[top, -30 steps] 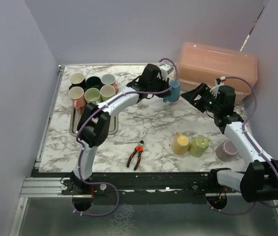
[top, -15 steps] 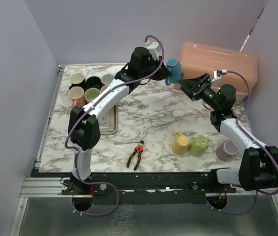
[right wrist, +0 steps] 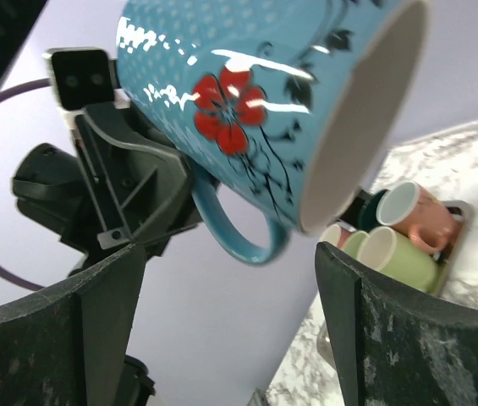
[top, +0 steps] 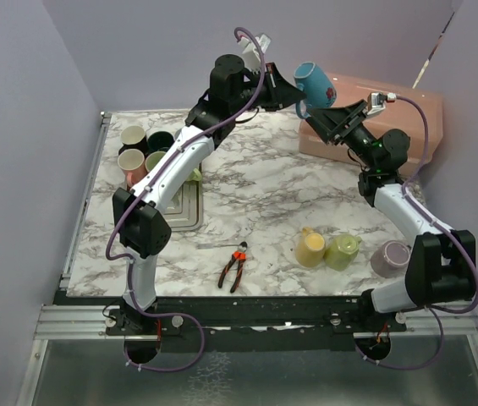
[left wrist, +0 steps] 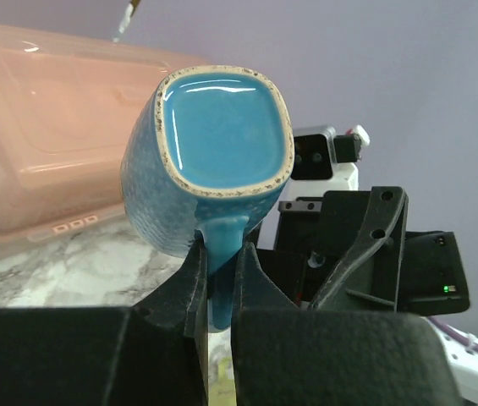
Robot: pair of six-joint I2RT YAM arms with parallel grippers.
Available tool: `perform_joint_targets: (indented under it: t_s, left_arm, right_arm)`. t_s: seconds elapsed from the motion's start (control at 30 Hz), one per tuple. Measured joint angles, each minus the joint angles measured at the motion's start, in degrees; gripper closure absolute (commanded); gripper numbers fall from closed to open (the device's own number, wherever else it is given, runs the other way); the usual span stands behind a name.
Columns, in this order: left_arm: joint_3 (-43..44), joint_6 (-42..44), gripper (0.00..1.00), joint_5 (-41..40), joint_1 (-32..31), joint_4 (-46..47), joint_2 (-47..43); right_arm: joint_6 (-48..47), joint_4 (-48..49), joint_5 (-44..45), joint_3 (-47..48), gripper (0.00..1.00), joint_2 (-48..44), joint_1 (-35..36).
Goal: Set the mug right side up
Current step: Turn over the cup at the center of the board.
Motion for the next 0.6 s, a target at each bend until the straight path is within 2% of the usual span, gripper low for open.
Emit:
perform_joint_targets:
  t_s: [0.23,0.3,0.47,0.6]
  left_arm:
    - [0.0,-5.5,1.00,3.0,0.1,3.6,0.0]
    - [0.0,-6.5,1.00,3.6,0.2,4.4,0.0]
    - [-0.5,-9.2,1.00,5.2,0.2,7.0,0.0]
    - [-2.0,-11.3,1.00,6.0,0.3,10.7,-0.1]
  right_arm:
    - [4.4,6.7,-0.7,3.9,0.19,3.1,2.5]
    - [5.9,8.5,-0.7,4.0,0.23,3.7,2.9]
    - [9.0,11.6,-0.5,4.2,0.45,5.0,3.4]
    - [10.9,13.5,0.3,4.1,0.50,5.7,3.7]
